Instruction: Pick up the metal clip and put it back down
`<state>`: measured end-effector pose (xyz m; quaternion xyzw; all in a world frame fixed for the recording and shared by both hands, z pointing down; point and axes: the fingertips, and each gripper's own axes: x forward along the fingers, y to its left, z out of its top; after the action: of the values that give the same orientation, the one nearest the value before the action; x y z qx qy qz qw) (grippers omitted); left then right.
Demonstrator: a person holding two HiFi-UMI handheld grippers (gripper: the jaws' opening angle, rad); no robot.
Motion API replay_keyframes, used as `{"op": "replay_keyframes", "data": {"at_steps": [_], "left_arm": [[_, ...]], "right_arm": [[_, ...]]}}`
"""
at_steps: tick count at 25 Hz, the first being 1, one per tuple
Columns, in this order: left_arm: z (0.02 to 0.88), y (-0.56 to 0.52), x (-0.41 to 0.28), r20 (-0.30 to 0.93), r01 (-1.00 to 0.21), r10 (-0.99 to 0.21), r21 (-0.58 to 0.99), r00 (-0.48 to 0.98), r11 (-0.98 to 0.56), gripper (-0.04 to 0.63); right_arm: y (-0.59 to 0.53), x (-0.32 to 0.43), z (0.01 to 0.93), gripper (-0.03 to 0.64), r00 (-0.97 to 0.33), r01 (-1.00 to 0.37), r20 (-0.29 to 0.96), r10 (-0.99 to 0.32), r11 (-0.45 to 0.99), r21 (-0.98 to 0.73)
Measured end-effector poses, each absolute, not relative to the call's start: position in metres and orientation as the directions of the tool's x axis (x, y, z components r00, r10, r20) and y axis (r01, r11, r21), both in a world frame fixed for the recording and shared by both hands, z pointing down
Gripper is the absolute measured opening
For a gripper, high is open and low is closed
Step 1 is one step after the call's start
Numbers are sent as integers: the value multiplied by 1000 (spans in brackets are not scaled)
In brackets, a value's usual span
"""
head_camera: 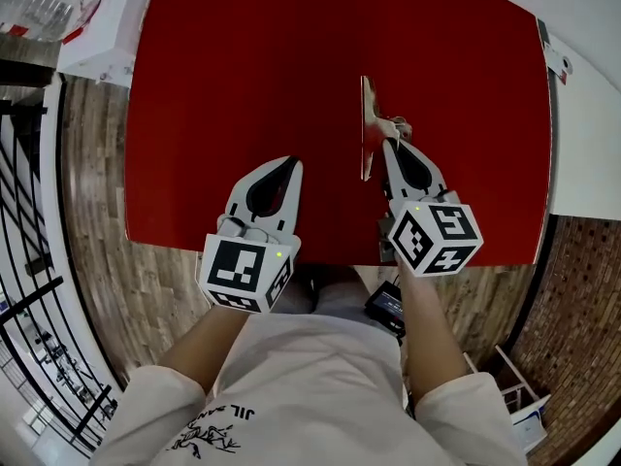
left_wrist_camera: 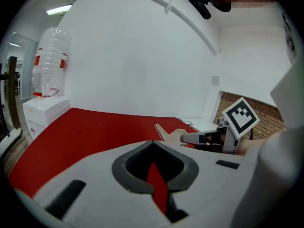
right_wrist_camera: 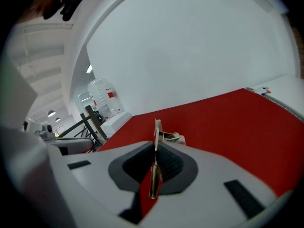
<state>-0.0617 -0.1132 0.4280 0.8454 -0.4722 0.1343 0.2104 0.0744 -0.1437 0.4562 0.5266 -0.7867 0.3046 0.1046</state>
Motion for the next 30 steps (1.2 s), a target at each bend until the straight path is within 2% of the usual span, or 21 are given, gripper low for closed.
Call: {"op": "replay_keyframes", "data": {"at_steps": [15,30], "left_arm": [[466,-114,-67,462,-858,-724,243,512,-452,5],[487,-111,-67,494,-859,-704,254,510,-444,5]], "right_arm": [[-166,63,538,21,-431,-884,556,-711,208,-419],[-173,73,569,21,-428,-872,583,-691,147,-467]]}}
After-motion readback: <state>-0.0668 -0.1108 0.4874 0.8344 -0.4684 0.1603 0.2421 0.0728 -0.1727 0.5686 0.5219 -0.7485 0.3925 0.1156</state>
